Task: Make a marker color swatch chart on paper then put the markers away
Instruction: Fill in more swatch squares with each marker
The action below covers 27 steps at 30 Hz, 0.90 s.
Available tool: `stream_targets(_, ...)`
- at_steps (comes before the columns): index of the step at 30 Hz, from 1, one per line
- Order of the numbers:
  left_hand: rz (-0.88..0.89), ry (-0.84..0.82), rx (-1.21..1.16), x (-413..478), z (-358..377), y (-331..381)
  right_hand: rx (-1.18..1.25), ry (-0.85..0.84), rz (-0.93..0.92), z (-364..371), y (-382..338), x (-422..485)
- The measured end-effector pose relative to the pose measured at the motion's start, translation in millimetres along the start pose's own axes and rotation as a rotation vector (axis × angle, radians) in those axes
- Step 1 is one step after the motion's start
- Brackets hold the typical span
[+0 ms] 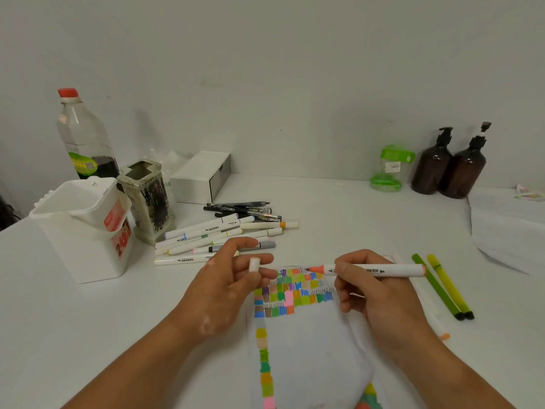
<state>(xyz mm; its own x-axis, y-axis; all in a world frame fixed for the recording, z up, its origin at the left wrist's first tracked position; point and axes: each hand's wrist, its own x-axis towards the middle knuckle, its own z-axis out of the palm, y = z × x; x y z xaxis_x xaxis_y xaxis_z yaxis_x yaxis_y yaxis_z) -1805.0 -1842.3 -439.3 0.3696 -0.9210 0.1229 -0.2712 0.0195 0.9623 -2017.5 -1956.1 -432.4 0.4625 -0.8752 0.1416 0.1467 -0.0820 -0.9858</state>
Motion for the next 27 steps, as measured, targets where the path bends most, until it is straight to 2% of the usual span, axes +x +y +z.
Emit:
stream_targets(4,-0.022,-0.042,-0.121,0.9,0.3,-0.8,0.079,-0.040,0.034,0.3,-2.1,-0.3)
stream_targets(11,0.067,-0.100,0.109,-1.0,1.6,2.0,0.079,-0.065,0.004,-1.4,-4.2,-1.5)
stream_targets(27,0.071,-0.209,0.033,-9.9,14.4,11.9,0.022,-0.268,0.042,9.5,-0.5,-8.1)
